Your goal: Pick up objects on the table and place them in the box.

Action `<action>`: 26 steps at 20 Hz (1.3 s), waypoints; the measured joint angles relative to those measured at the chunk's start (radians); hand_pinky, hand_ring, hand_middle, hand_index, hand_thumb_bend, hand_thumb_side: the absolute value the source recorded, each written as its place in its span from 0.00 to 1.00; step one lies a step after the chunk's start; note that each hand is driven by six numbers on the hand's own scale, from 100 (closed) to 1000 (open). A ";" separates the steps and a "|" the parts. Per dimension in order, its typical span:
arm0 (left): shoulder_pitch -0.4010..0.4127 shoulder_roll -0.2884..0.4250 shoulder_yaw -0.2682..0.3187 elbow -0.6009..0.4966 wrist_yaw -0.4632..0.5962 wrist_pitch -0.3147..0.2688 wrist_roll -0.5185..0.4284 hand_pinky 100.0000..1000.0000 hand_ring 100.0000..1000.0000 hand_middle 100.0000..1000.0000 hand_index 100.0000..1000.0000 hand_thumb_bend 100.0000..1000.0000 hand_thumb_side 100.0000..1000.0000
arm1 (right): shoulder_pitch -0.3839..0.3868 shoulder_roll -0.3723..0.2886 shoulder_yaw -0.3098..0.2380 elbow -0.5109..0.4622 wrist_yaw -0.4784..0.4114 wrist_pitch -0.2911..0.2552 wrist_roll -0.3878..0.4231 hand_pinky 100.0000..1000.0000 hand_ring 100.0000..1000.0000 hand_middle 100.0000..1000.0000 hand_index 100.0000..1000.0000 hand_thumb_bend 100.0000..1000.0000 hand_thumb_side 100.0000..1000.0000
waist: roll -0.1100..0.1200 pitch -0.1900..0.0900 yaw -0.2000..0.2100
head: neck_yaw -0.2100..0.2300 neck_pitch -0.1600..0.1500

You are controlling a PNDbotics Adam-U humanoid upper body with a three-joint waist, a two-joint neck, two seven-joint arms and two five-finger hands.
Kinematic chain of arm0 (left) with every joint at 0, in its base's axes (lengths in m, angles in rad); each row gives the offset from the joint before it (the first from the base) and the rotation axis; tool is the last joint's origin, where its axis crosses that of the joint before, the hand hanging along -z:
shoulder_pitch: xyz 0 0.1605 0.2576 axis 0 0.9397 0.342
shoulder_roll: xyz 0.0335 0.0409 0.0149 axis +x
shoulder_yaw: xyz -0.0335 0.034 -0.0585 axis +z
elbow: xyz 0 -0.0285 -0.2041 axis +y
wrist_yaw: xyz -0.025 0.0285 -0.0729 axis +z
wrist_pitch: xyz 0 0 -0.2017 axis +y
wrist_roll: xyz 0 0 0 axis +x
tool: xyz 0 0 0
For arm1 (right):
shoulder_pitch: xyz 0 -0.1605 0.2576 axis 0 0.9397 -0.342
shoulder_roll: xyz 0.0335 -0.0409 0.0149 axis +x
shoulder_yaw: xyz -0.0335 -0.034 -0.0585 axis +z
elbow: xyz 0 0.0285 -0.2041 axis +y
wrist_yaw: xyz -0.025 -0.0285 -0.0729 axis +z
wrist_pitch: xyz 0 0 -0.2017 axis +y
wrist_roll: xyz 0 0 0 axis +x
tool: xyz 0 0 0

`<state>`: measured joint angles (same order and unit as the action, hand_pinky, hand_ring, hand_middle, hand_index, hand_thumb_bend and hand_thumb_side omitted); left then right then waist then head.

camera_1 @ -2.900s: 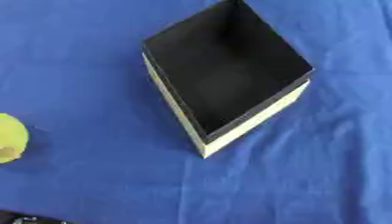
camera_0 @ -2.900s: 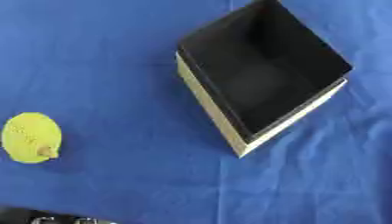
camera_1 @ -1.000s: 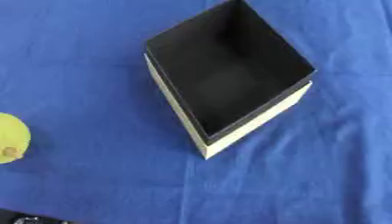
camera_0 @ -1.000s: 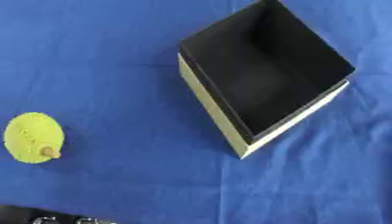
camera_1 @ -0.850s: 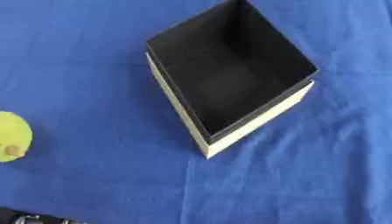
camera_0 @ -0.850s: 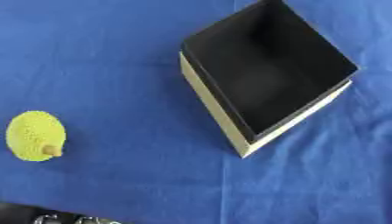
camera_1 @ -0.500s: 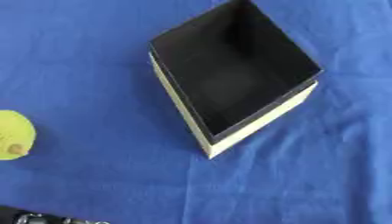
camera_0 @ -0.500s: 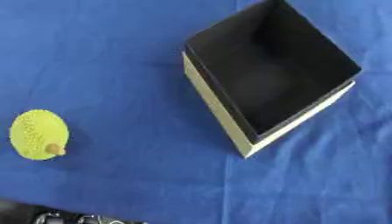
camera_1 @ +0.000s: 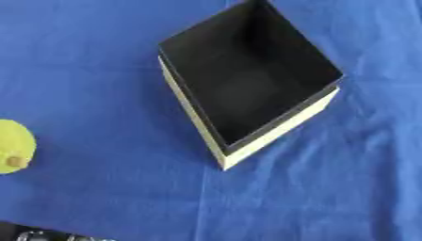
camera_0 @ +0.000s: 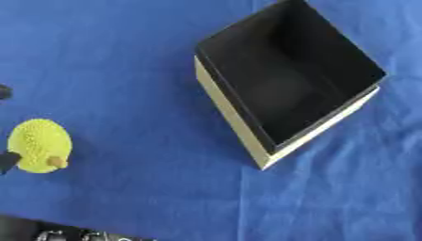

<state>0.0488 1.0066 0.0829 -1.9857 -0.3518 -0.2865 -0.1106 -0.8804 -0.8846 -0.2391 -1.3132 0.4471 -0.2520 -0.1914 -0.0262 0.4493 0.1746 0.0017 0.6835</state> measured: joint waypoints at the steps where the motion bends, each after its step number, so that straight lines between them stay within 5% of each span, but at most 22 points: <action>1: -0.006 0.003 -0.006 0.000 0.004 0.003 -0.015 0.75 0.80 0.78 0.88 0.33 0.19 | 0.000 0.000 0.000 0.000 0.000 0.000 0.000 0.79 0.74 0.59 0.80 0.00 0.00 | 0.000 0.000 -0.001 | 0.001 0.000; 14: -0.070 0.012 -0.012 0.000 0.083 0.062 -0.217 0.79 0.83 0.81 0.89 0.35 0.16 | 0.000 0.002 0.001 0.006 0.000 -0.003 0.005 0.79 0.74 0.59 0.80 0.00 0.00 | 0.000 0.000 -0.003 | 0.003 0.000; 26: -0.092 0.015 -0.006 0.016 0.009 0.142 -0.334 0.83 0.87 0.82 0.91 0.41 0.14 | 0.000 0.009 0.001 0.008 0.000 -0.004 0.007 0.79 0.74 0.59 0.80 0.00 0.00 | 0.000 0.000 -0.005 | 0.004 0.000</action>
<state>-0.0437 1.0219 0.0767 -1.9694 -0.3432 -0.1444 -0.4448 -0.8804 -0.8754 -0.2382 -1.3048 0.4467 -0.2558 -0.1848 -0.0262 0.4493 0.1696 0.0057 0.6839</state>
